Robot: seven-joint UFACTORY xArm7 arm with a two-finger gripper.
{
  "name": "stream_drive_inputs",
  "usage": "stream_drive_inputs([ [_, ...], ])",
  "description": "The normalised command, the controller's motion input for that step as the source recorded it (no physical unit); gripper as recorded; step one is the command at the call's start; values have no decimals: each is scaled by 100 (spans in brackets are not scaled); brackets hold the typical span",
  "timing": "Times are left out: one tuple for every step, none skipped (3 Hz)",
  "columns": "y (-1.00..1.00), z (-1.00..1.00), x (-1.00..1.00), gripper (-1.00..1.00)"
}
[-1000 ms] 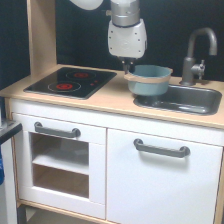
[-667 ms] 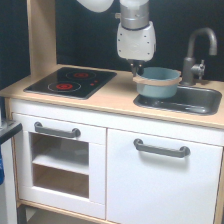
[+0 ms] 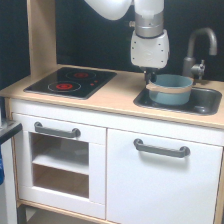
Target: Place the pot in the sink
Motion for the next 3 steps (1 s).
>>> stream_drive_inputs([
  [24, -49, -7, -29],
  [23, -32, -15, 10],
  [17, -20, -12, 33],
])
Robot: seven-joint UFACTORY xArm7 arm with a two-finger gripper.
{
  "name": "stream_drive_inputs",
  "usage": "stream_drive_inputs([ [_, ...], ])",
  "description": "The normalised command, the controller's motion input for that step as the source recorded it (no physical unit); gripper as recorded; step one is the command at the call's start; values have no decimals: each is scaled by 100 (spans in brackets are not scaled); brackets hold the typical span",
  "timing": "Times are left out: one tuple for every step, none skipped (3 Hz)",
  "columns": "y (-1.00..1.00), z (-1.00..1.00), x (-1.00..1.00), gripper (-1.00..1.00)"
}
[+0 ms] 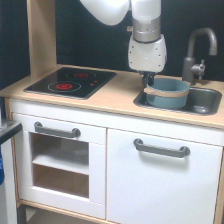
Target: Place the pot in the sink
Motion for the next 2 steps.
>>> stream_drive_inputs([
  [-2, 7, -7, 92],
  [-5, 41, -6, 99],
])
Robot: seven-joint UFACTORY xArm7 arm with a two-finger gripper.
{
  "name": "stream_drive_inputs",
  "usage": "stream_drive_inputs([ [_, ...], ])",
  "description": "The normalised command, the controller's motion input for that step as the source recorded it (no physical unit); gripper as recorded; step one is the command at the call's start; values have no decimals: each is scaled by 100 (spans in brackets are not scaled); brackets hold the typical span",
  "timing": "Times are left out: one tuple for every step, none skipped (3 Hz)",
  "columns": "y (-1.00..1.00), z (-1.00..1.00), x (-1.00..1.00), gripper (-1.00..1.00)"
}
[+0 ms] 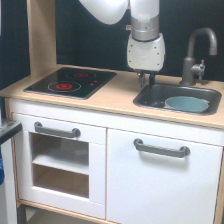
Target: Place the pot in the sink
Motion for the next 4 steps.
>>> stream_drive_inputs([
  [-5, 55, -8, 100],
  [-6, 62, -26, 100],
  [-5, 61, -31, 100],
  [-4, 56, -35, 100],
])
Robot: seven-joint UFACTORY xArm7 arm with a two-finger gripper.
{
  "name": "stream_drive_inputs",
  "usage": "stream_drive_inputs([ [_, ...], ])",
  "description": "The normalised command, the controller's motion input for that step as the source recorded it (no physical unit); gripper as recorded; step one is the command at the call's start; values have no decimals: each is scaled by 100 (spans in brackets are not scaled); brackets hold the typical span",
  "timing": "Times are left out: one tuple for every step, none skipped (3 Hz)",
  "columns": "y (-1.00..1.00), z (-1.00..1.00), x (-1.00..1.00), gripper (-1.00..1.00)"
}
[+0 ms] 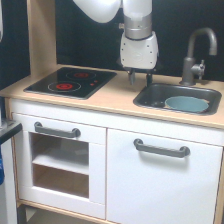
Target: Place the pot in the sink
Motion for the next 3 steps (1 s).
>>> stream_drive_inputs([
  [-3, 52, -35, 100],
  [-3, 42, -32, 100],
  [-3, 38, -31, 100],
])
